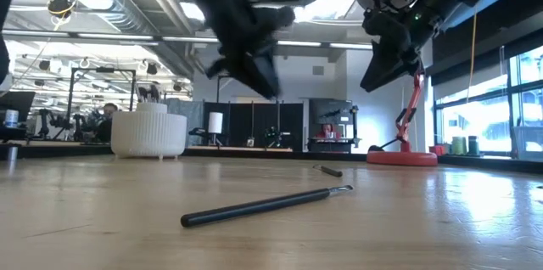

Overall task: Put items in baskets/containers
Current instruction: Put the black eyeshadow brush into the white organizer

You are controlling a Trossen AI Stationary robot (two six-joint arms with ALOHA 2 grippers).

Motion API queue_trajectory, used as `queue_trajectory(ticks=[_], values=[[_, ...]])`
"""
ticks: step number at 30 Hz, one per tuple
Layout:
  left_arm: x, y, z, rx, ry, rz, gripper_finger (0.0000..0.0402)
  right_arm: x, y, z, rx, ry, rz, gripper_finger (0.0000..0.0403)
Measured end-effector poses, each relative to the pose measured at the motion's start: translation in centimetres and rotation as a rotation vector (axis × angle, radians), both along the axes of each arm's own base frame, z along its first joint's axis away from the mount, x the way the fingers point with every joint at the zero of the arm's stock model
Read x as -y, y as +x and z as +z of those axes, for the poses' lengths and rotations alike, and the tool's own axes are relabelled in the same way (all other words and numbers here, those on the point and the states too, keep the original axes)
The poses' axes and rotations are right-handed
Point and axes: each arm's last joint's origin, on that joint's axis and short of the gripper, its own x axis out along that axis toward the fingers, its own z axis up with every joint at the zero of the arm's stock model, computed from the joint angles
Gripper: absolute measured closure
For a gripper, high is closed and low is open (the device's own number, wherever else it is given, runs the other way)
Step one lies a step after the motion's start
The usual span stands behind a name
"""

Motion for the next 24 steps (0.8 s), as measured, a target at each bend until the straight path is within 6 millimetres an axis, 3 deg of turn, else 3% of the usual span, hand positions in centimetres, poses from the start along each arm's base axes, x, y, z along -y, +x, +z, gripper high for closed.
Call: queue_trajectory(ticks=[6, 12, 18, 24], values=[[6.8, 4.6, -4.7, -0.045, -0.168, -0.170, 0.0340, -0.3, -1.4, 0.7, -0.011, 0.004, -0.026, 0.0274], [12.2, 7.2, -5.4, -0.018, -0.178, -0.271, 0.0323, -0.5, -3.5, 1.4, -0.049, -0.053, -0.154, 0.0274], [15.2, 7.6, -5.7, -0.009, -0.126, -0.301, 0.0306, -0.8, -4.7, 2.1, -0.014, -0.052, -0.218, 0.0274], [16.3, 7.2, -7.4, -0.073, -0.086, -0.306, 0.0302, -0.8, -4.6, 2.1, -0.012, -0.047, -0.218, 0.0274]])
